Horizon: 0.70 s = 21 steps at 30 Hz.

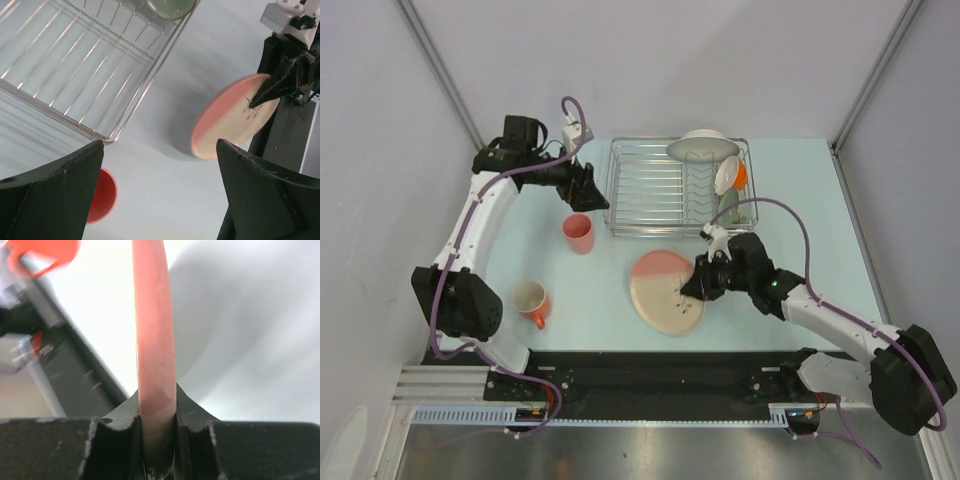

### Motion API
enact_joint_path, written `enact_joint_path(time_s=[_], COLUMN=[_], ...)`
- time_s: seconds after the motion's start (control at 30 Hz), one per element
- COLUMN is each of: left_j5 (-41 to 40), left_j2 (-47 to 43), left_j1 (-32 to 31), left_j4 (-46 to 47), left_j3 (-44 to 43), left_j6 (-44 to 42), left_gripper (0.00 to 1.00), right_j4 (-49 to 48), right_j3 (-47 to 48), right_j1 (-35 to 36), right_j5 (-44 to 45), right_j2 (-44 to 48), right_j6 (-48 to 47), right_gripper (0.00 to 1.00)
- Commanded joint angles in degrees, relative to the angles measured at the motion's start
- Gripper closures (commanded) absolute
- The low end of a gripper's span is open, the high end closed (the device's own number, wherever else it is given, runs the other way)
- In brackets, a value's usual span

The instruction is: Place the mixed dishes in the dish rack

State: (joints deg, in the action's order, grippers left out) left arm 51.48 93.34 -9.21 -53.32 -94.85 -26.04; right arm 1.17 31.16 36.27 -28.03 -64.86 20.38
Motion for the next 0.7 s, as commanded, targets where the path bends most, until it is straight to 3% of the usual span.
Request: enact_joint_path(time_s=[0.0,0.1,0.23,0.33,0.37,0.43,0.47,0.67], left_j5=[6.88,7.31,7.32,6.7,6.61,6.35,6.35,5.47], left_j2=[-0.35,-0.26,-0.35,-0.79,-0.97,-0.88,-0.62,-0.26], left_j1=[0.16,0.16,0.25,0.25,0.16,0.16,0.25,0.16], left_j4=[-2.5,-0.21,0.5,1.98,2.34,3.04,3.13,3.4], left_j3=[-2.54,0.53,3.52,6.51,7.04,8.19,8.28,8.98], left_j6=[2.57,4.07,3.9,3.72,3.81,3.98,3.98,3.72], left_gripper=[0.0,0.0,0.0,0.0,0.0,0.0,0.0,0.0], right_j4=[7.16,7.71,4.72,7.96,9.8,11.04,10.35,10.87], right_j3=[13.73,24.62,33.75,43.5,45.46,48.02,48.29,52.77], right_j1=[-0.33,0.46,2.31,2.23,2.31,3.71,4.5,5.3], right_j5=[15.33,20.38,23.63,24.43,24.52,26.52,32.63,44.09], right_j2=[4.92,4.48,3.26,-0.6,-1.75,-4.73,-5.71,-14.22], right_j6=[-10.52,-19.3,-37.72,-45.31,-52.22,-62.17,-71.09,-87.77], right_gripper=[1.0,1.0,1.0,1.0,1.0,1.0,1.0,1.0])
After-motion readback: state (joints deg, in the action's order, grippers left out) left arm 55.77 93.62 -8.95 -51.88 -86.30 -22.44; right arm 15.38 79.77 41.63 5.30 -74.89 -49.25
